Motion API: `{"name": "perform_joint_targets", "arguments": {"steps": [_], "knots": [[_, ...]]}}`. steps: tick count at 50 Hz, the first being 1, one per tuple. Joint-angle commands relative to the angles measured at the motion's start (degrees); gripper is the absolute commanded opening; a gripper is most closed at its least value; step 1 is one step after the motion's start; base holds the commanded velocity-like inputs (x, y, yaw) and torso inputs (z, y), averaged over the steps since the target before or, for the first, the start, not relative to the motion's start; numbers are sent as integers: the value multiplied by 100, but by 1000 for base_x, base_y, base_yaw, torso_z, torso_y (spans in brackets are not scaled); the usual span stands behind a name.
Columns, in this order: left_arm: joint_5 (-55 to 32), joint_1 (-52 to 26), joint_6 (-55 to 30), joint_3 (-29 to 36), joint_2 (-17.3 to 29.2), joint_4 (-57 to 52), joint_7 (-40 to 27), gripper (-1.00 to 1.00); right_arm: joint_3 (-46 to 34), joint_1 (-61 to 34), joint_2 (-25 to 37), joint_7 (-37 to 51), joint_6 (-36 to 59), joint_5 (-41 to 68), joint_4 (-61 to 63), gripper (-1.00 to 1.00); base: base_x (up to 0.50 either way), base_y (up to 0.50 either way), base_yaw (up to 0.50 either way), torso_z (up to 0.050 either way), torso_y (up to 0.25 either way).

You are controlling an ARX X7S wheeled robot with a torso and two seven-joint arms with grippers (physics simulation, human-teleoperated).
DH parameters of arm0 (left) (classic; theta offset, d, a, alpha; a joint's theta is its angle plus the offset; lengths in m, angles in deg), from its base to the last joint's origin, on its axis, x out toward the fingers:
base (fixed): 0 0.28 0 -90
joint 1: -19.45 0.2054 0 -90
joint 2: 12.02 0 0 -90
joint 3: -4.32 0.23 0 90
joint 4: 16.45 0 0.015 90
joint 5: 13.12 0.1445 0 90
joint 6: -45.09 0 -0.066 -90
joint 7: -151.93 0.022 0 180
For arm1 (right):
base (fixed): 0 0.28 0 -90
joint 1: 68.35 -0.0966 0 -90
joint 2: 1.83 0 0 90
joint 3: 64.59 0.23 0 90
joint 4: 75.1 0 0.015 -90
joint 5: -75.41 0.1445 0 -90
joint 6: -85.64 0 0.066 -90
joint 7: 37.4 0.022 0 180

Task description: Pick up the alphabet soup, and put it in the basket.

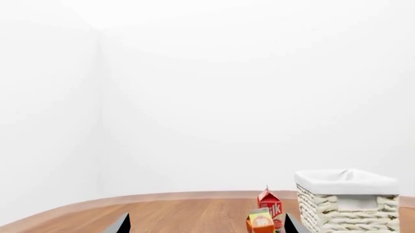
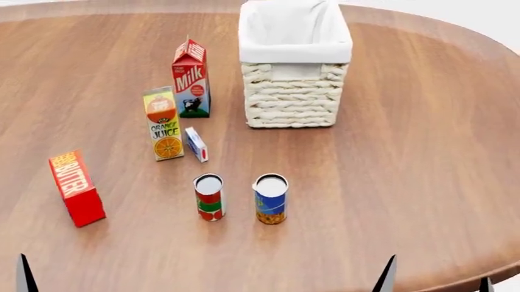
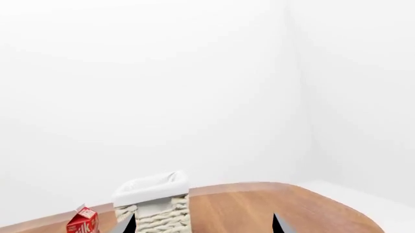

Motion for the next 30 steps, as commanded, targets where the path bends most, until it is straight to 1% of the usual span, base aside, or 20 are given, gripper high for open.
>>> {"name": "perform_joint_targets", "arguments": {"steps": [1, 30], "knots": [[-6, -30, 6, 28, 19, 34, -23, 100, -42, -2, 20, 13, -37, -42, -8, 100, 250, -203, 0, 0, 0], [-10, 70, 40, 47, 101, -110, -106, 100, -114, 98, 74, 43, -259, -164, 52, 100, 307, -202, 0, 0, 0]]}}
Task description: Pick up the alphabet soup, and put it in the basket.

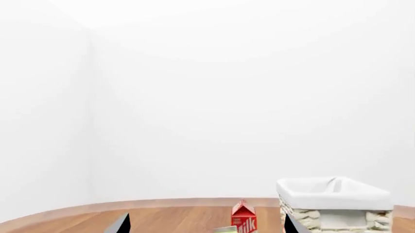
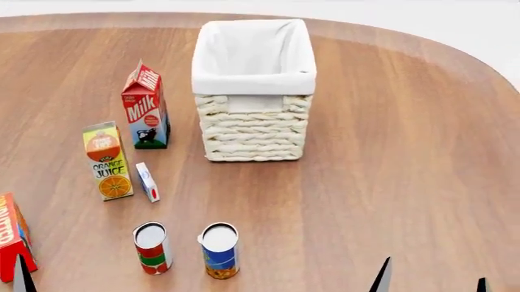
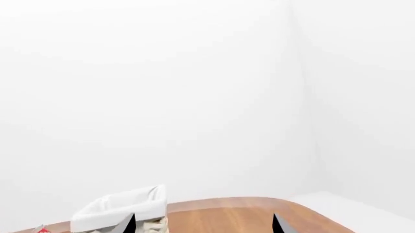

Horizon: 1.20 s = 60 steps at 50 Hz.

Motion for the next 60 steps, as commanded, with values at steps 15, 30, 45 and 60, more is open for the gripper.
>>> {"name": "perform_joint_targets", "arguments": {"steps": [15, 30, 45, 60], "knots": [[4, 20, 26, 35, 52, -24, -65, 100, -60, 80, 16, 45, -278, -231, 3, 100, 311, -38, 0, 0, 0], [-1, 11, 13, 60, 79, -35, -96, 100, -85, 77, 33, 87, -300, -254, -8, 100, 311, 0, 0, 0, 0], [1, 10, -2, 89, 102, -42, -123, 100, -88, 60, 57, 124, -312, -192, -25, 100, 311, 0, 0, 0, 0], [-5, -9, -10, 119, 128, -27, -145, 100, -119, 38, 86, 145, -281, -154, -32, 100, 255, 0, 0, 0, 1]]}}
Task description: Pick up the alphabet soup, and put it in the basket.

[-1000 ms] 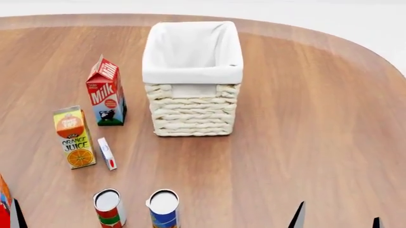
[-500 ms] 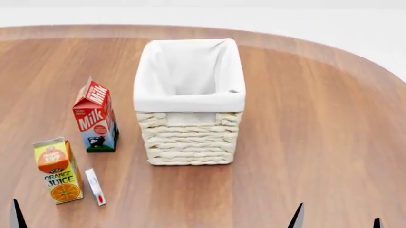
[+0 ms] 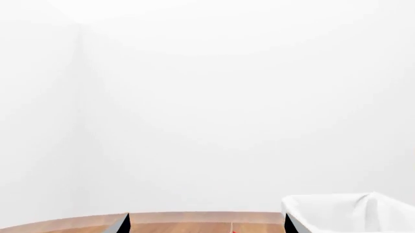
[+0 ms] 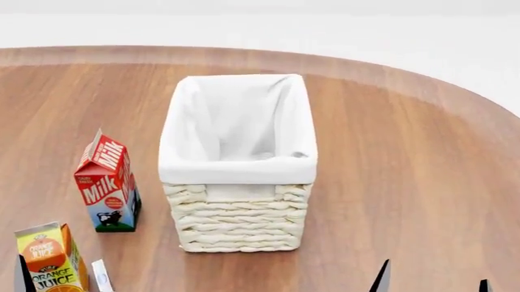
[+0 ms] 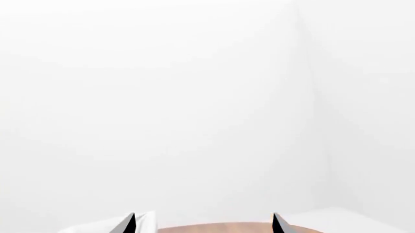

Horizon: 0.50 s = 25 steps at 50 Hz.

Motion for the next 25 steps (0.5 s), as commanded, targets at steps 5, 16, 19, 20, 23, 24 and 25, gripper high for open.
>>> {"name": "perform_joint_targets", "arguments": {"steps": [5, 16, 19, 20, 23, 24, 25], "knots": [[-3, -6, -2, 26, 24, 1, -31, 100, -17, 0, 27, 35, 2, 15, 7, 100, 198, 0, 0, 0, 0], [-15, -13, -6, 36, 43, 2, -54, 100, -59, -7, 30, 70, 13, -78, -4, 100, 196, 0, 0, 0, 0], [-11, -21, -9, 47, 46, 9, -56, 100, -64, -17, 33, 78, 12, -90, -15, 100, 189, 0, 0, 0, 0], [-5, -22, -9, 48, 47, 10, -61, 100, -62, -17, 32, 92, 23, -111, -10, 100, 191, 0, 0, 0, 0], [-11, -27, -7, 49, 52, 17, -67, 100, -64, -9, 33, 106, 12, -128, -3, 100, 189, 43, 0, 0, 0], [-17, -29, -8, 50, 54, 17, -67, 100, -65, -8, 34, 107, 3, -129, -5, 100, 191, 102, 0, 0, 0], [-13, -29, -8, 53, 55, 19, -70, 100, -69, -13, 36, 105, -3, -133, -14, 100, 191, 113, 0, 0, 0]]}}
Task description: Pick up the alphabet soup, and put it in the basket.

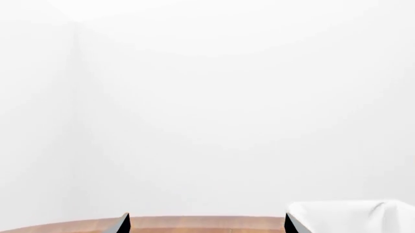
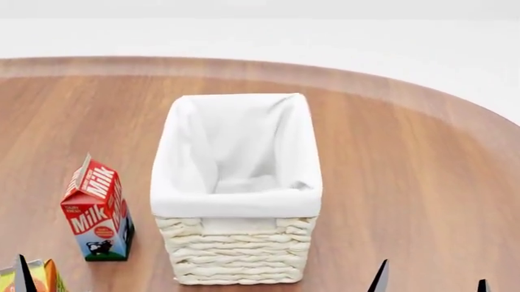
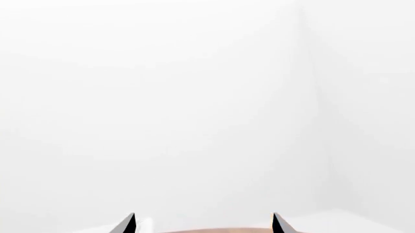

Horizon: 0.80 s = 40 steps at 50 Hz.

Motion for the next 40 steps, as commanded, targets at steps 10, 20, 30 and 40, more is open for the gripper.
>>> {"name": "perform_joint_targets", "arguments": {"steps": [10, 20, 30, 40], "knots": [[-6, -19, 2, 32, 32, 18, -38, 100, -45, -18, 40, 3, -30, 99, -20, 100, 152, 157, 0, 0, 0], [4, -15, 16, 53, 43, 29, -60, 100, -53, -16, 58, 11, -52, 156, -23, 100, 0, 0, 0, 0, 0], [-8, -28, 27, 63, 57, 56, -79, 100, -4, -142, 69, 46, -24, 229, -172, 100, 0, 0, 0, 0, 0], [-42, -34, 3, 42, 78, 41, -111, 100, -3, -256, 189, 9, 130, 232, -278, 100, 0, 0, 0, 0, 0]]}}
